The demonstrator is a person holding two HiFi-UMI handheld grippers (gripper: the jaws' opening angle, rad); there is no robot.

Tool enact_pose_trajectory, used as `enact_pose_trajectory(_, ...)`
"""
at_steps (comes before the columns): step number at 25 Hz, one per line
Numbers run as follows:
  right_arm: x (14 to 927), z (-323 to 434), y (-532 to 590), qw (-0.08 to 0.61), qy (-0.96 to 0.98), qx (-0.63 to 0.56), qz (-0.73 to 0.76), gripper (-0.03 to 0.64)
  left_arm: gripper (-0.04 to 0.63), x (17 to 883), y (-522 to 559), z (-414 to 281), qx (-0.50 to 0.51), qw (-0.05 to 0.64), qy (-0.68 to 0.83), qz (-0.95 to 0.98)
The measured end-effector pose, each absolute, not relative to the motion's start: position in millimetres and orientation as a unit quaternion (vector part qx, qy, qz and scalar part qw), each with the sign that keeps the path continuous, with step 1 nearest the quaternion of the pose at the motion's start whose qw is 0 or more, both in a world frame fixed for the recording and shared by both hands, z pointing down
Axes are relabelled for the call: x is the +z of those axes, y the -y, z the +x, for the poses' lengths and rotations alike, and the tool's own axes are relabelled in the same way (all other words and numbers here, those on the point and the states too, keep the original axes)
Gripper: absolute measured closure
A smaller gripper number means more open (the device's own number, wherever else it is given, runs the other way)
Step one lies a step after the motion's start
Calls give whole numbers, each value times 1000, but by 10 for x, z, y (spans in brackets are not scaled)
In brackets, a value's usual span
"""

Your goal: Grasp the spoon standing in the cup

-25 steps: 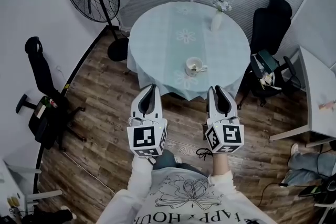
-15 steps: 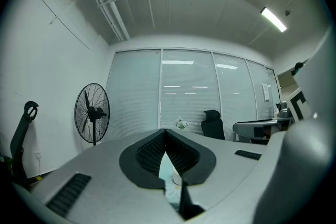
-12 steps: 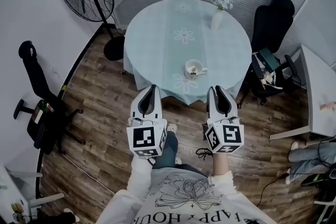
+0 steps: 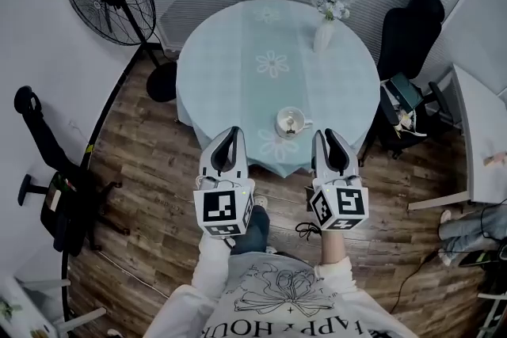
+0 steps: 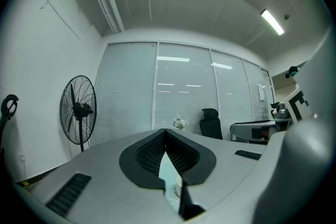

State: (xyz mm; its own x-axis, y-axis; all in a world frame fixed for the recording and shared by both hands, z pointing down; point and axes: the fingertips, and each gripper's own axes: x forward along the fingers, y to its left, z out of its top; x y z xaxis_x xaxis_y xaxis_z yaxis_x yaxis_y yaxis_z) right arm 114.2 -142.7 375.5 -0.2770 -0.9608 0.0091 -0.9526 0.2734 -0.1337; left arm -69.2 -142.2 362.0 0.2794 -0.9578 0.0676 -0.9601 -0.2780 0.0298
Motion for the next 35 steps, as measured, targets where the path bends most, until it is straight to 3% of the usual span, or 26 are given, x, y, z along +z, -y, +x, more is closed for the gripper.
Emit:
enact_pose_trajectory(15, 3999, 1258, 2362, 16, -764, -77, -641, 532, 589, 3951, 2495, -644, 46, 62, 557, 827)
enact_pose_trajectory(35, 4465, 1489, 2914, -14, -730, -112, -674, 532, 588, 4867, 2917, -235, 135, 101, 443, 880)
